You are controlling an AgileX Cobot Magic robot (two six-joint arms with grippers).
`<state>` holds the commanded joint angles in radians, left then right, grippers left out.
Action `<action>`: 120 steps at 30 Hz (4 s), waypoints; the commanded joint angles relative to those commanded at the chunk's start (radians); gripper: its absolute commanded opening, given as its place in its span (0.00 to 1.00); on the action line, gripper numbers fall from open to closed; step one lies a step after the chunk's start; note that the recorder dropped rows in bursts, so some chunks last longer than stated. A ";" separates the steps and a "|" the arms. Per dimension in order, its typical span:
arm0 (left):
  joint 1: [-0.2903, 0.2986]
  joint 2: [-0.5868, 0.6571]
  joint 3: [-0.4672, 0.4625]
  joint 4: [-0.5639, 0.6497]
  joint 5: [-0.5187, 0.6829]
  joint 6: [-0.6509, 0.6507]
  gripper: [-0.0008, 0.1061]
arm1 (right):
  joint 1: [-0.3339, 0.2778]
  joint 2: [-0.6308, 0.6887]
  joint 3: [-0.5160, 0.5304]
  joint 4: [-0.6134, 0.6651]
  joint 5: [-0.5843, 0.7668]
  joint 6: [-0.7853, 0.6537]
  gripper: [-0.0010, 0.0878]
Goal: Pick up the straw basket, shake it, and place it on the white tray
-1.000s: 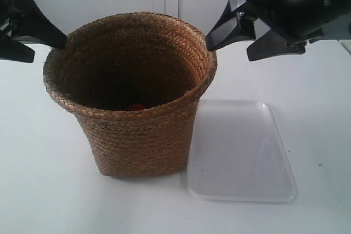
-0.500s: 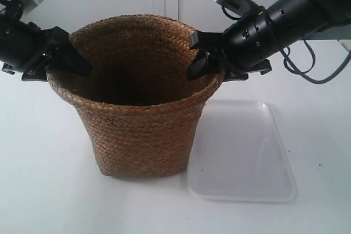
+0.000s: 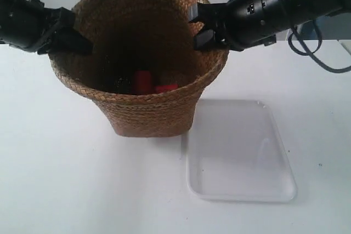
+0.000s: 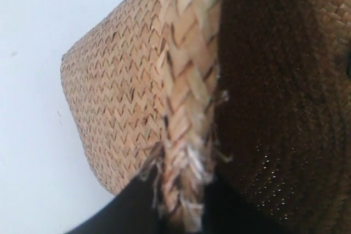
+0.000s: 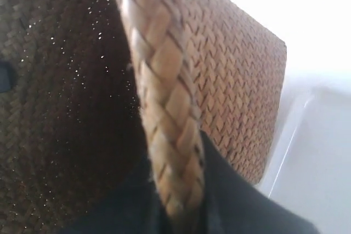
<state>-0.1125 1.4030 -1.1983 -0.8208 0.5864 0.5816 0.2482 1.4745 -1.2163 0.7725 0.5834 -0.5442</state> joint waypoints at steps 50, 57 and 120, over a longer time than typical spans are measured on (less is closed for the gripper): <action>-0.318 -0.545 0.549 0.093 -0.655 0.074 0.01 | 0.299 -0.428 0.592 -0.036 -0.823 0.007 0.01; -0.320 -0.702 0.438 0.080 -0.429 0.051 0.01 | 0.303 -0.634 0.452 0.037 -0.420 0.055 0.01; -0.320 -0.665 0.468 -0.249 -0.396 0.341 0.01 | 0.311 -0.647 0.605 0.038 -0.600 0.041 0.01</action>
<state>-0.4328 0.7384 -0.7300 -1.0700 0.1905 0.9222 0.5588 0.8271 -0.6109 0.8102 -0.0165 -0.5037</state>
